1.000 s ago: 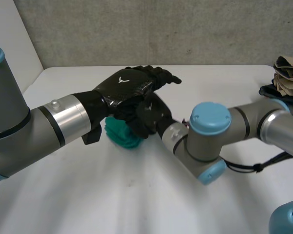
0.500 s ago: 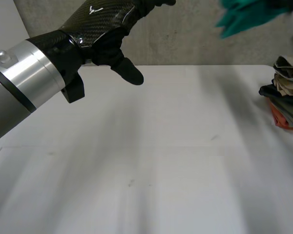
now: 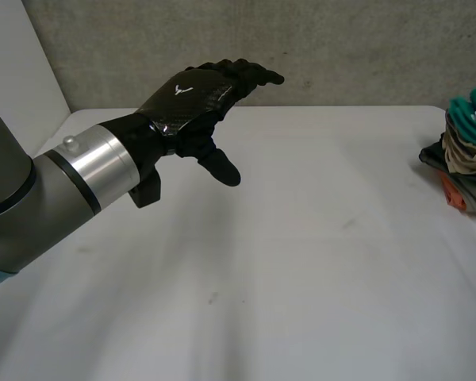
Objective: Fold the laundry.
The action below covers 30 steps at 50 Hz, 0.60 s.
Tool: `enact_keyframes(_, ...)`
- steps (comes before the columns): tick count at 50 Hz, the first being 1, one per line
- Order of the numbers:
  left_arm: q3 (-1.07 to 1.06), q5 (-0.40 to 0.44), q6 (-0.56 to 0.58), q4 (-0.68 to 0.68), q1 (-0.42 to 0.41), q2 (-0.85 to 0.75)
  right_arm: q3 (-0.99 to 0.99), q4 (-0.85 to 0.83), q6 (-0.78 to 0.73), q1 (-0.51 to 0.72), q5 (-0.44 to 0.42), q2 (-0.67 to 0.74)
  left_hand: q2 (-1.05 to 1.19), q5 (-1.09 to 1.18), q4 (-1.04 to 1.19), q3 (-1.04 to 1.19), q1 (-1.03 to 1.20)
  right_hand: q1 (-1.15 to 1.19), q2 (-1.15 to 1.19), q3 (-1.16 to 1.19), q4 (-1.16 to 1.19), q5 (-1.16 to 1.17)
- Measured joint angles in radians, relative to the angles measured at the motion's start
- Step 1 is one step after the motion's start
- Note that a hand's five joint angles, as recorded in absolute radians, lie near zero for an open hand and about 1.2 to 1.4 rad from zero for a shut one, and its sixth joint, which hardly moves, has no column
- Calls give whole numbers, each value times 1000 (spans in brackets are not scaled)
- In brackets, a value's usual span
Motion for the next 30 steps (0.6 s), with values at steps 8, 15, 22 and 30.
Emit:
enact_keyframes(8, 2, 10, 3, 1, -50, 16, 70, 39, -7, 4, 40, -112, 0, 0, 0, 0, 0, -510, -650, -611, -663, -486)
enact_keyframes(15, 5, 12, 7, 2, -94, 26, 84, 155, 61, 3, 161, -219, 0, 0, 0, 0, 0, -834, -953, -970, -992, -992)
enact_keyframes(22, 2, 12, 5, 2, -115, 45, 97, 304, 77, -9, 264, -306, 0, 0, 0, 0, 0, -837, -953, -970, -992, -994)
enact_keyframes(30, 0, 13, 6, 2, -150, 53, 48, 479, 45, -144, 414, -419, 0, 0, 0, 0, 0, -837, -953, -970, -992, -994)
